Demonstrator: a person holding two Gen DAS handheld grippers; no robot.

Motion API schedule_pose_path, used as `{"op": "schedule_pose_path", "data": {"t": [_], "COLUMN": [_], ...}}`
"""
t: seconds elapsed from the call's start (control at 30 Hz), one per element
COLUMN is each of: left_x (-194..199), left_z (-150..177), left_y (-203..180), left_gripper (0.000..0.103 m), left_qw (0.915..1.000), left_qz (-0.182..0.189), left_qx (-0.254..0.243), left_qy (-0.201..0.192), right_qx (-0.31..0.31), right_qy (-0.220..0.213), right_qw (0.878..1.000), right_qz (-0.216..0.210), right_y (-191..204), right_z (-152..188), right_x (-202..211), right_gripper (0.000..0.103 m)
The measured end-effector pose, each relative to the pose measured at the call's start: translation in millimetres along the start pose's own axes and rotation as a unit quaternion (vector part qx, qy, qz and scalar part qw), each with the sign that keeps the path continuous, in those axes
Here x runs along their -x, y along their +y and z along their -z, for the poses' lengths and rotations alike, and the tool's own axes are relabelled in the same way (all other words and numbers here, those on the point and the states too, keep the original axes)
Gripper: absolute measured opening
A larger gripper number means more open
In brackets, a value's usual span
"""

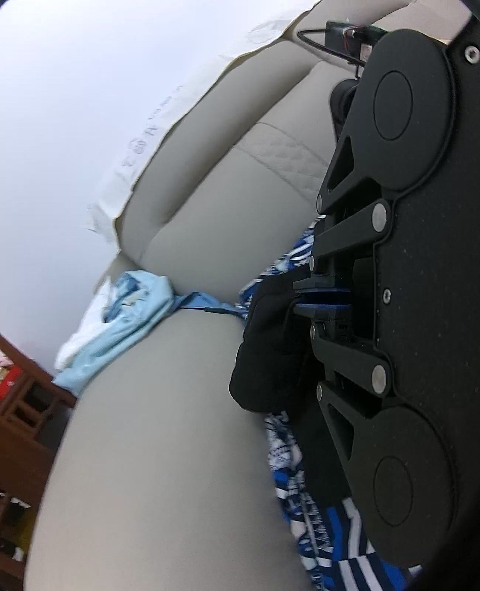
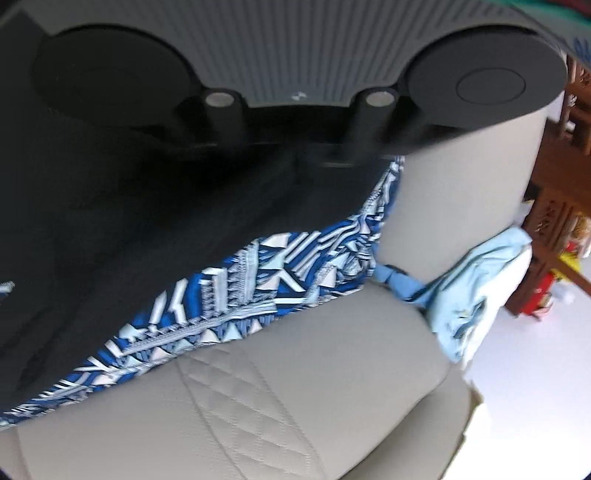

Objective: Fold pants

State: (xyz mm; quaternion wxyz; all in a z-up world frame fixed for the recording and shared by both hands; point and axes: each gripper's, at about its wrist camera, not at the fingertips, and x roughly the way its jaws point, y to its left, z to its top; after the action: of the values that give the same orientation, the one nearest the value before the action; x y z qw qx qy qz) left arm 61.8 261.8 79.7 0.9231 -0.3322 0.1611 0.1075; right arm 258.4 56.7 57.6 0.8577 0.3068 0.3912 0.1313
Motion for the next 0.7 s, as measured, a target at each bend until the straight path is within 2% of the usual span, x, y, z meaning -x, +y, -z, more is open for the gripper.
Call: {"op": "schedule_pose_path", "data": {"t": [0.07,0.1,0.17,0.2,0.23,0.3,0.33,0.43,0.53,0.63,0.67,0.7], "left_x": [0.4,1.0,2.5,2.7,1.7,-2.1,-5.3,-15.2,-19.8,-19.8,-19.9,-20.1], "left_z": [3.9,5.5,9.8,12.8,16.0,23.9,27.2,32.3,34.4,33.5,33.1,32.8], "left_y": [7.6,11.9,20.6,24.8,29.4,41.9,47.5,63.7,79.6,94.5,97.9,99.7], "left_gripper": [0.010,0.016,0.034,0.051,0.055,0.057,0.062,0.071,0.074,0.074,0.073,0.068], "left_qw": [0.9998,0.9995,0.9980,0.9966,0.9945,0.9871,0.9825,0.9700,0.9658,0.9627,0.9621,0.9633], "left_qz": [0.006,0.011,0.027,0.038,0.050,0.074,0.086,0.100,0.086,0.063,0.059,0.050], "left_qx": [0.008,0.016,0.030,0.033,0.037,0.071,0.091,0.150,0.195,0.230,0.237,0.237], "left_qy": [0.017,0.026,0.048,0.065,0.084,0.123,0.138,0.163,0.148,0.127,0.121,0.116], "right_qx": [0.008,0.016,0.035,0.042,0.043,0.048,0.047,0.037,0.044,0.082,0.092,0.104], "right_qy": [-0.032,-0.048,-0.078,-0.092,-0.101,-0.113,-0.118,-0.127,-0.127,-0.101,-0.094,-0.082], "right_qw": [0.999,0.999,0.996,0.995,0.994,0.992,0.992,0.991,0.991,0.991,0.991,0.991], "right_qz": [0.005,0.006,0.006,0.003,0.003,0.003,0.005,0.005,0.006,0.021,0.028,0.032], "right_y": [-0.5,-0.5,0.1,-0.4,-0.6,-2.7,-3.9,-7.6,-8.3,-8.2,-10.5,-14.2], "right_z": [11.1,16.8,29.8,38.1,43.9,60.3,68.9,95.4,123.3,144.2,149.1,152.1], "right_x": [14.5,23.5,44.0,55.8,62.6,78.5,87.9,108.0,123.9,125.5,125.3,124.5], "right_gripper": [0.006,0.006,0.006,0.006,0.006,0.006,0.006,0.005,0.005,0.007,0.011,0.019]}}
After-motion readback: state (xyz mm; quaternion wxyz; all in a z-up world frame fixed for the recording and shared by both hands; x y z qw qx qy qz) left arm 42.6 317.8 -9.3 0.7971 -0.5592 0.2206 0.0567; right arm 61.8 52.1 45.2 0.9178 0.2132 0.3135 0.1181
